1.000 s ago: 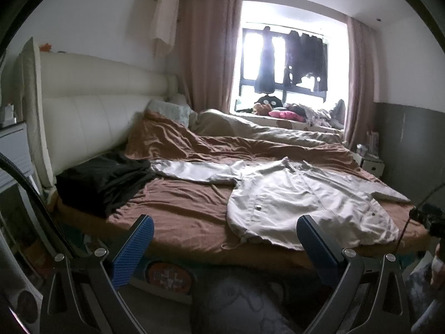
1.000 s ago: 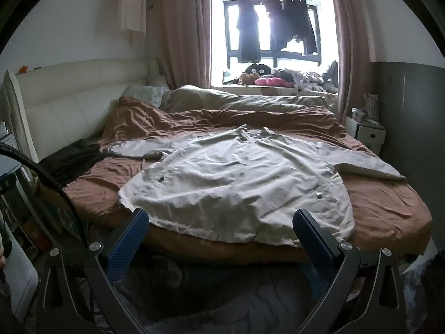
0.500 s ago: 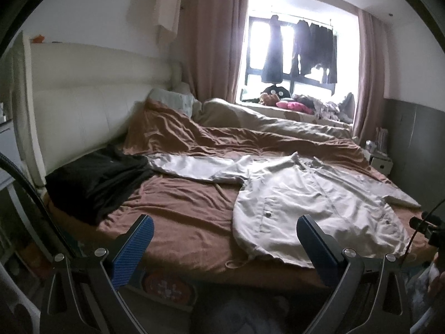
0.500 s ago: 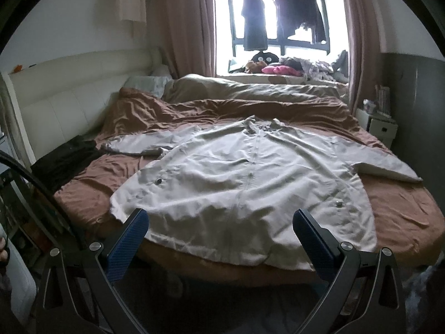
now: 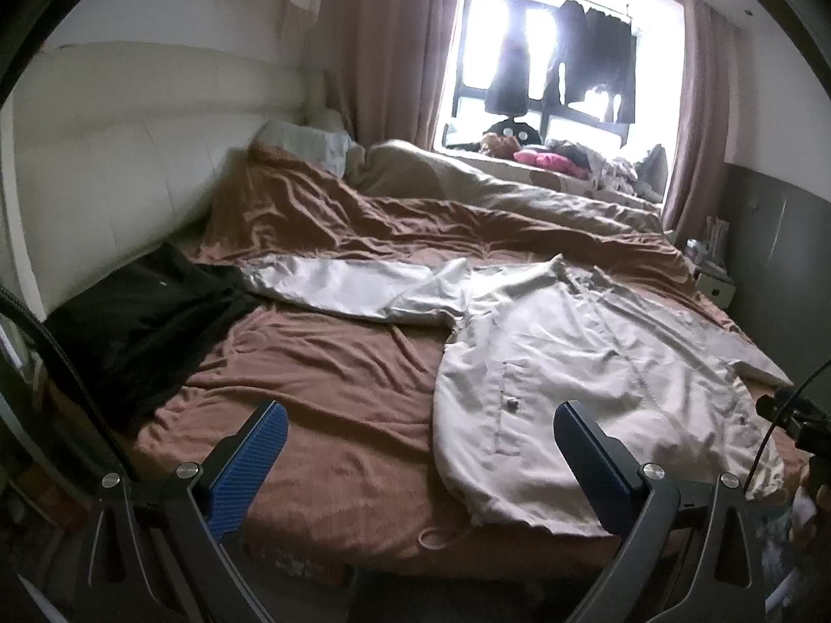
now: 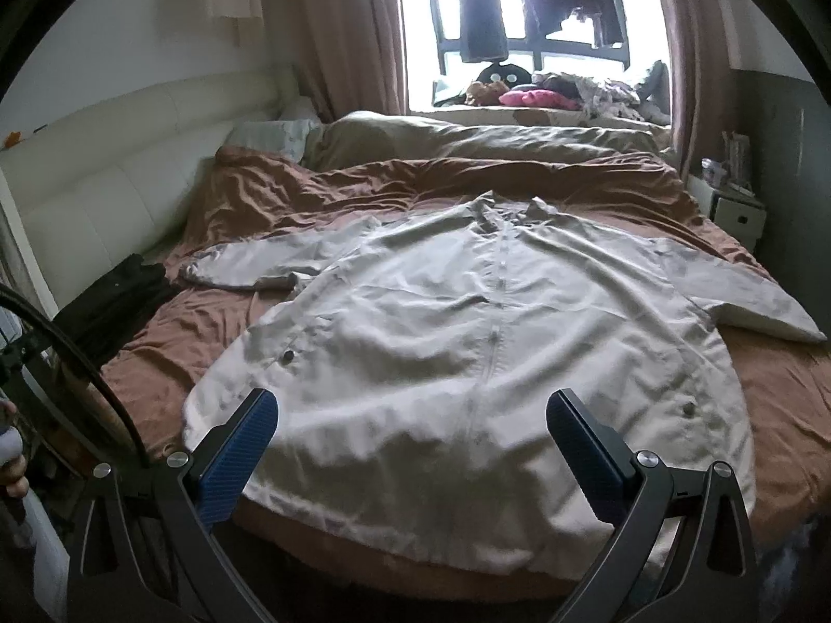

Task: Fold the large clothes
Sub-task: 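Move both tools down toward the beige jacket's sleeve and body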

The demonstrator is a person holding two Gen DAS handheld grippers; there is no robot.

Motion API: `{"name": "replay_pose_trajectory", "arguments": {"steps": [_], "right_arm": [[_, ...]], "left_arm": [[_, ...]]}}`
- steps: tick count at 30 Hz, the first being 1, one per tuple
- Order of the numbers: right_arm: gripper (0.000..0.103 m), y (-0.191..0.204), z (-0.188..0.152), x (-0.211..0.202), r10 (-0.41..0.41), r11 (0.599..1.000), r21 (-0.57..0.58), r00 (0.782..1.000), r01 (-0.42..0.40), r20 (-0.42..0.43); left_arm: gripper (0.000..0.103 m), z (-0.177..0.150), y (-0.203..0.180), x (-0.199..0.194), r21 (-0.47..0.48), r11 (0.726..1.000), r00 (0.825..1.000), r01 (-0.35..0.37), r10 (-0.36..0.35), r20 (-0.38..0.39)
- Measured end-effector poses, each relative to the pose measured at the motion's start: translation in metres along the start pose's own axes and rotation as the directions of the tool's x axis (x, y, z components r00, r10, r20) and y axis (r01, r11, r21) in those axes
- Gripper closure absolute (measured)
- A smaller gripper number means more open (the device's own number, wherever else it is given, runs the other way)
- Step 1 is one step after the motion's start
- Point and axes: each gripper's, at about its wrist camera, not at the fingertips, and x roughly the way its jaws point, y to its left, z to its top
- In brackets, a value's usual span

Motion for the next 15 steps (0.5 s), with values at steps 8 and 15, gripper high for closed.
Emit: {"name": "replay_pose_trajectory", "arguments": {"steps": [8, 15], "right_arm": [[0.0, 0.004, 0.033, 0.047, 0.003, 1.0, 0.001, 1.0, -0.003, -0.027], [0.0, 0.005, 0.06, 0.089, 0.015, 1.0, 0.019, 0.999, -0.014, -0.04]], "left_arm": [[0.0, 0.021, 0.02, 0.05, -0.022, 1.0, 0.999, -0.006, 0.005, -0.041], [0.001, 0.043, 0.048, 0.106, -0.063, 0.998, 0.997, -0.011, 0.005, -0.082]]}}
